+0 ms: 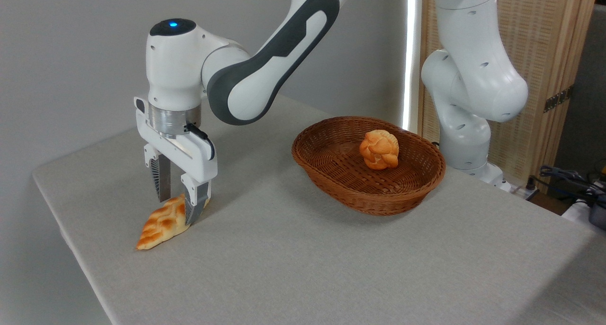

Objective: Put bread into the basket
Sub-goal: 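Close the gripper on the braided bread roll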

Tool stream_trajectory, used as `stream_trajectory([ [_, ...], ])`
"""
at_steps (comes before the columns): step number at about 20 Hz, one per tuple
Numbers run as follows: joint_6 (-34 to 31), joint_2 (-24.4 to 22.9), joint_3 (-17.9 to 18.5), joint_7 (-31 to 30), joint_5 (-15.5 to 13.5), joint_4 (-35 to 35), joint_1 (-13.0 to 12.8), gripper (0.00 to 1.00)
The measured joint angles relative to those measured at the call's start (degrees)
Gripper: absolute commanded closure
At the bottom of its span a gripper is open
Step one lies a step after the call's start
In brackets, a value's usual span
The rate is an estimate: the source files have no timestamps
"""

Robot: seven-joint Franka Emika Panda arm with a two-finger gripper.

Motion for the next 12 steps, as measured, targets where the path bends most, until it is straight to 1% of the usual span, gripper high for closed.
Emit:
stream_trajectory([
  [4, 0.40, 0.69, -0.03, 0.00, 0.00, 0.12, -0.03, 0.00],
  [5, 0.40, 0.71, -0.03, 0.00, 0.00, 0.18, -0.03, 0.04],
  [6, 0.40, 0.72, -0.03, 0.00, 0.00, 0.20, -0.03, 0.13],
  [7, 0.40, 0.72, -0.04, 0.00, 0.16, 0.22, -0.03, 0.18],
  [8, 0.40, 0.72, -0.04, 0.05, 0.95, 0.23, -0.04, 0.29],
  [9, 0.40, 0.73, -0.05, 0.04, 2.56, 0.23, -0.04, 0.41],
  [10, 0.40, 0.75, -0.07, 0.03, 3.80, 0.23, -0.05, 0.51],
  [11, 0.40, 0.78, -0.10, 0.03, 4.42, 0.23, -0.06, 0.54],
  [12, 0.40, 0.79, -0.13, 0.03, 4.70, 0.23, -0.08, 0.55],
])
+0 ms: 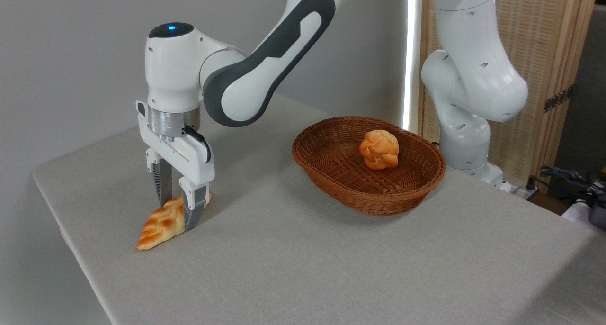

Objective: Put bread into the basket
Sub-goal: 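Close the gripper on the braided bread roll, then lift the braided roll and carry it toward the wicker basket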

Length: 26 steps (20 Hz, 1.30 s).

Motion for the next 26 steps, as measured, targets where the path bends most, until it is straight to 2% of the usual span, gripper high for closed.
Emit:
stream_trajectory([
  [6, 0.00, 0.01, -0.23, 0.00, 0.21, 0.13, -0.03, 0.55],
  [13, -1.00, -0.79, -0.25, 0.00, 0.21, 0.49, -0.03, 0.51],
  [19, -9.90, -6.52, -0.25, 0.00, 0.21, 0.85, -0.02, 0.45],
  [22, -16.71, -10.33, -0.16, 0.00, 0.22, 0.84, 0.10, 0.40],
  [26, -24.98, -15.86, 0.78, 0.42, 0.27, -0.51, 0.48, 0.40],
])
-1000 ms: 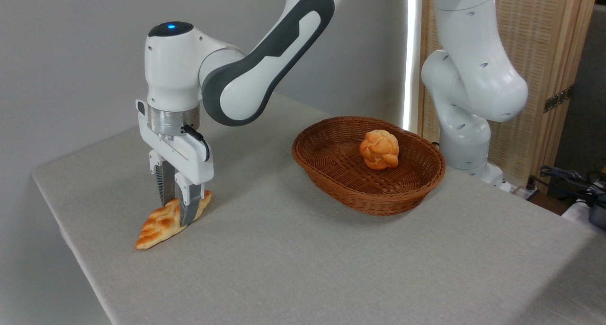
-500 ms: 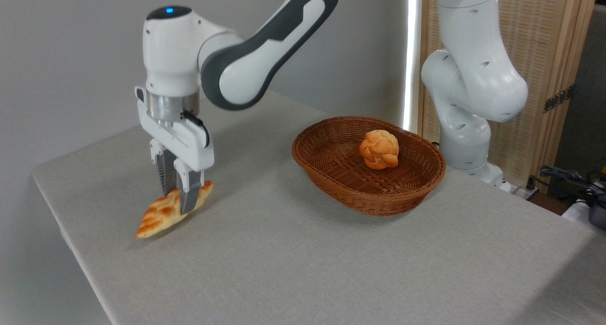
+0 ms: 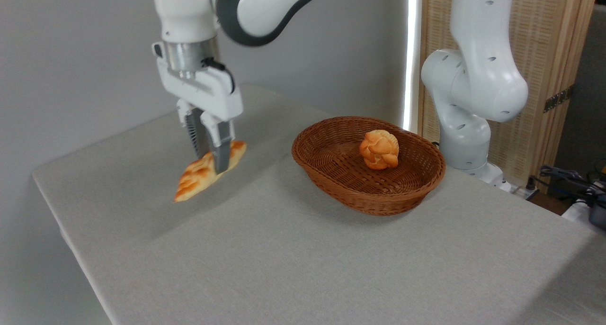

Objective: Put bread into the basket
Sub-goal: 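Lift the braided roll and carry it toward the wicker basket, then lower the roll into the basket beside the orange bun and release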

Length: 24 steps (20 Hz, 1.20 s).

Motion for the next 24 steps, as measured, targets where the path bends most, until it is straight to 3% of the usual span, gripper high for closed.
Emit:
stream_trajectory([
  [5, -10.71, -8.32, 0.64, 4.28, 0.01, -5.58, 0.13, 0.37],
  [12, -19.67, -16.37, 1.16, 9.12, 0.01, -13.89, 0.00, 0.33],
  [13, -20.58, -17.06, 1.15, 9.17, 0.01, -14.72, -0.23, 0.33],
  [14, -21.46, -17.59, 1.14, 9.21, 0.01, -15.34, -0.57, 0.26],
  [15, -22.31, -17.90, 1.13, 9.27, 0.01, -15.69, -0.88, 0.06],
  [16, -22.76, -18.08, 1.12, 9.36, 0.01, -15.89, -1.14, 0.00],
  [24, -23.68, -18.14, 1.10, 10.05, 0.01, -16.95, -3.85, 0.00],
])
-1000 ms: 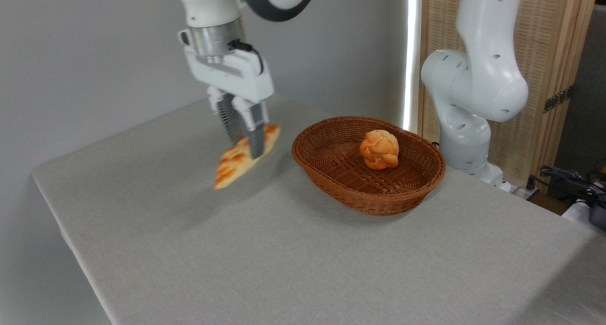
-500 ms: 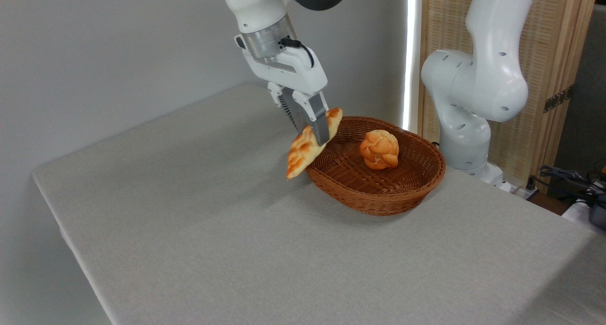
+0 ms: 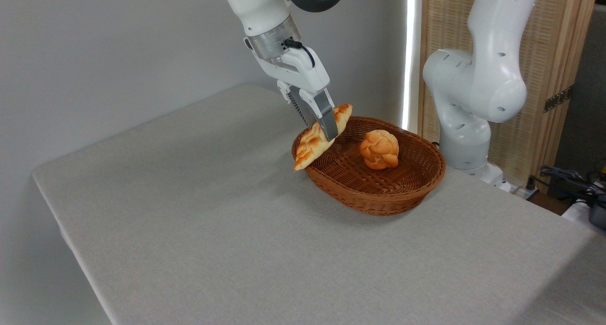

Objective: Put bread into the basket

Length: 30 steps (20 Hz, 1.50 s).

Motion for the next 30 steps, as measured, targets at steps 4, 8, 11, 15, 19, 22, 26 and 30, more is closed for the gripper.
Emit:
stream_trajectory([
  [4, -0.11, 0.00, 0.01, 0.01, 0.00, -0.12, -0.01, 0.00],
  [8, -0.12, 0.00, 0.01, 0.02, 0.00, -0.12, -0.01, 0.00],
  [11, -0.11, 0.00, 0.01, 0.02, 0.00, -0.12, -0.01, 0.00],
  [15, 3.57, -0.07, 0.38, 0.02, 0.00, 0.46, 0.00, 0.00],
  [19, 10.18, 0.21, 3.54, 0.02, 0.00, 3.61, 0.03, 0.00],
  [22, 14.44, 1.97, 7.04, 0.07, -0.10, 7.53, 0.07, 0.00],
  [26, 15.24, 8.23, 10.00, 0.08, -0.94, 15.85, 0.15, 0.00],
  [30, 15.40, 13.36, 12.52, 0.58, -1.85, 21.35, 0.16, 0.00],
])
